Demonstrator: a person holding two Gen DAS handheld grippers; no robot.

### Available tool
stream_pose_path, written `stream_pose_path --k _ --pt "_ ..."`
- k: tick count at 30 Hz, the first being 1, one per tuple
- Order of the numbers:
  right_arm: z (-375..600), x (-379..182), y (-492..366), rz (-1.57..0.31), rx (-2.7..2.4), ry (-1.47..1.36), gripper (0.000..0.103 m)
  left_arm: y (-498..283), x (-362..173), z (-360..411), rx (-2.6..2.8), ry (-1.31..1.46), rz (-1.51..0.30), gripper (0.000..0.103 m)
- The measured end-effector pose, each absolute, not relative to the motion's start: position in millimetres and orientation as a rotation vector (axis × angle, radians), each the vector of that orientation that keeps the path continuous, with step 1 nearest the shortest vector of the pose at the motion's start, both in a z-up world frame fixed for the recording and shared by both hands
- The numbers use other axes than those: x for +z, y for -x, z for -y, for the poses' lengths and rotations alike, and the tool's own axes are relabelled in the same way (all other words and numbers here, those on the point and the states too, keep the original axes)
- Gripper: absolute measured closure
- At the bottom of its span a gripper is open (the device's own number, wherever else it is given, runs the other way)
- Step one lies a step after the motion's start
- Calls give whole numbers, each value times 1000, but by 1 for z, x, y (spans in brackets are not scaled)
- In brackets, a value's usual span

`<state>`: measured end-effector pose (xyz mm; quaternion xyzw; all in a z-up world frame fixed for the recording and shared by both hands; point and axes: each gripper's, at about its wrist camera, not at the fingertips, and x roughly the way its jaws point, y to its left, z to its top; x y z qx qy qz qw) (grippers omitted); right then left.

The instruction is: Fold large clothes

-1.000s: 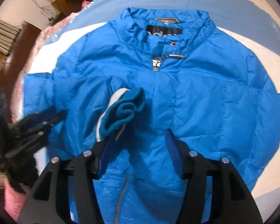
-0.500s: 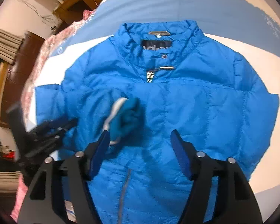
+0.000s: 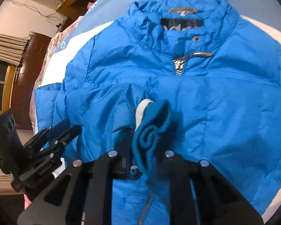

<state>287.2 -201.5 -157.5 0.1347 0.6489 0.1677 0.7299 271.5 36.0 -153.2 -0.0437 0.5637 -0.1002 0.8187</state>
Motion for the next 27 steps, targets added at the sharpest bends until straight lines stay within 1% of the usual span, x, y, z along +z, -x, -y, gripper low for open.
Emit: stream_pose_path --k 8,11,13,18,23,27 --pt "284 -118 -256 -1317 190 -254 89 -271 -122 -5 -245 5 -1130 52" --pt "324 -110 -243 -1297 96 -251 89 -274 -122 5 -251 -18 -1127 52" --pt "350 -109 -233 -1296 72 -299 89 -277 -127 9 -249 -24 -1136 52" --pt "386 -121 -220 -1289 16 -344 89 -284 -144 5 -215 -33 -1166 52" --pt "389 -155 -223 -1317 2 -383 89 -288 -160 -1 -209 -59 -1177 52" --pt "385 -172 -225 -1337 -21 -350 88 -287 -170 2 -209 -86 -1175 52"
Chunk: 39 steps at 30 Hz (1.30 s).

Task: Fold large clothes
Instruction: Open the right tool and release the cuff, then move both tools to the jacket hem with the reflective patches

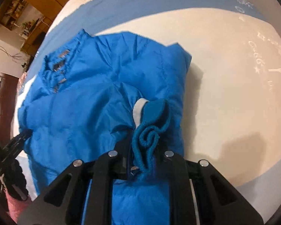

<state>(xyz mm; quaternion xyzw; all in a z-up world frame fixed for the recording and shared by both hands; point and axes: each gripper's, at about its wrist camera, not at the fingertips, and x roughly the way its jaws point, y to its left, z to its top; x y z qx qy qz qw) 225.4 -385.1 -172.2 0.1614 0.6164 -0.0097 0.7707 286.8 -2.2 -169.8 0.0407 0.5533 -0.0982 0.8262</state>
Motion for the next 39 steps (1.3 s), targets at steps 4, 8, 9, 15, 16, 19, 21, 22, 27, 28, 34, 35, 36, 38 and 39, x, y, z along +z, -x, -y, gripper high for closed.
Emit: stream_pose_path --k 4,8,9,15,16,19,21,22,27,28,34,35,36,38,39 --pt "379 -173 -228 -1350 -43 -326 87 -286 -173 6 -198 -109 -1166 51" --pt "384 -139 -219 -1290 -59 -314 75 -287 -156 0 -204 -93 -1171 52" --pt "384 -129 -216 -1262 -70 -302 67 -287 -150 -2 -206 -78 -1159 51" --pt "346 -101 -234 -1216 52 -255 67 -297 -130 6 -212 -64 -1121 51" --pt "335 -108 -243 -1230 60 -231 67 -300 -134 14 -218 -85 -1127 51" --pt "322 -127 -263 -1264 59 -218 67 -309 -150 28 -209 -135 -1148 51" --pt "319 -140 -271 -1279 42 -205 69 -317 -164 30 -190 -150 -1162 51" --pt "322 -152 -276 -1303 27 -213 70 -320 -169 28 -190 -147 -1168 49" --pt "329 -186 -280 -1335 24 -253 75 -331 -185 28 -192 -141 -1199 44" --pt "328 -184 -281 -1340 18 -243 75 -332 -184 29 -187 -145 -1204 44" --pt "326 -141 -253 -1243 75 -275 73 -308 -152 27 -157 -147 -1135 46" --pt "321 -133 -244 -1228 97 -265 73 -299 -146 28 -168 -148 -1121 46" --pt "315 -125 -235 -1214 124 -246 73 -286 -140 29 -197 -138 -1108 46" --pt "305 -122 -221 -1221 164 -220 73 -271 -138 33 -221 -139 -1113 46" --pt "300 -125 -216 -1236 172 -210 72 -267 -140 34 -223 -143 -1117 46"
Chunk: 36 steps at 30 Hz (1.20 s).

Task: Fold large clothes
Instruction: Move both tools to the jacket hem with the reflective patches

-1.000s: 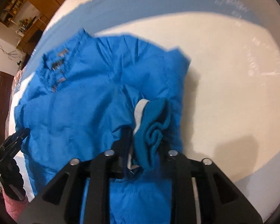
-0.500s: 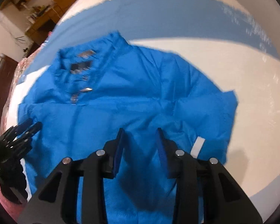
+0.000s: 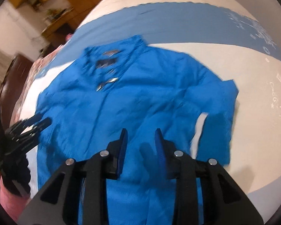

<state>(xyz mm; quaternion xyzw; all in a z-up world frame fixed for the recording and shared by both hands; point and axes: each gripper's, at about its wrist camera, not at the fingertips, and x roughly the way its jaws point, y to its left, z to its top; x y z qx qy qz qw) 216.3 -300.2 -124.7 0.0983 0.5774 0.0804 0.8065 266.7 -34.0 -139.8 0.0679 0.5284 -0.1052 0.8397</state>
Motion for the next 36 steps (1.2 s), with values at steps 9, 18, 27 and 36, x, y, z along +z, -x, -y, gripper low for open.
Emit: stream_pose_path --k 9,18,27,36 --pt "301 -186 -211 -1300 153 -253 78 -257 -179 46 -217 -229 -1153 43" --pt "312 -137 -168 -1186 228 -290 70 -237 -137 9 -197 -91 -1141 44" --pt "354 -125 -1 -1187 249 -355 43 -97 -123 -99 -99 -52 -1194 34" --pt "349 -167 82 -1324 205 -372 43 -9 -165 -114 -94 78 -1329 32"
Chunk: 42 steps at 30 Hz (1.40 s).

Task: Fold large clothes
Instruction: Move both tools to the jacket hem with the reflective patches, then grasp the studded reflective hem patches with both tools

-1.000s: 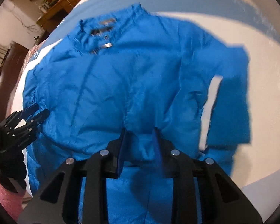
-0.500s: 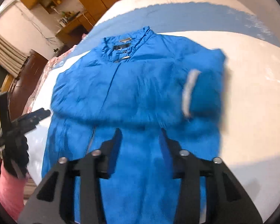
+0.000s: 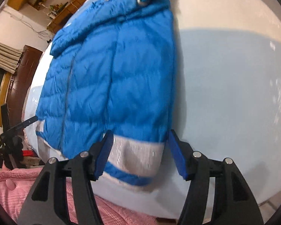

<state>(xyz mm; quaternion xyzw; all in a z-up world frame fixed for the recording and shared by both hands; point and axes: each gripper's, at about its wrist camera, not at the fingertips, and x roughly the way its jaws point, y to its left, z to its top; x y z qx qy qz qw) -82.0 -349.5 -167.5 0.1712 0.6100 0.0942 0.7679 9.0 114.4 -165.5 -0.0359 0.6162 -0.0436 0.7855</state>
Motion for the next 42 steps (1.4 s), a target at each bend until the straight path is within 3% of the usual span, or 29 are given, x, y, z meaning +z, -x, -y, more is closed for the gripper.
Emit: stream_pose_path --k 8,10,11,13,14,16,18,24,32,42 --pt "341 -190 92 -1357 234 -437 43 -3 -189 -108 -109 192 -1361 32" --pt "340 -192 92 -1350 243 -439 54 -2 -189 -111 -108 236 -1358 35" --pt "340 -192 92 -1346 258 -448 59 -1 -189 -113 -109 260 -1355 40" --pt "341 -193 91 -1340 285 -489 78 2 -188 -117 -145 335 -1359 59" --pt "343 -193 90 -1338 292 -506 82 2 -188 -118 -159 366 -1360 72" --pt "347 -192 90 -1328 324 -554 90 7 -186 -124 -160 411 -1356 82" --pt "348 -186 92 -1310 356 -566 92 9 -182 -131 -172 466 -1347 89" --pt "350 -171 112 -1299 417 -530 93 28 -163 -135 -204 450 -1335 89" --pt "355 -187 118 -1346 380 -577 94 35 -179 -128 -203 366 -1376 89" --pt "371 -93 75 -1121 467 -650 94 -21 -77 -141 -394 519 -1168 89"
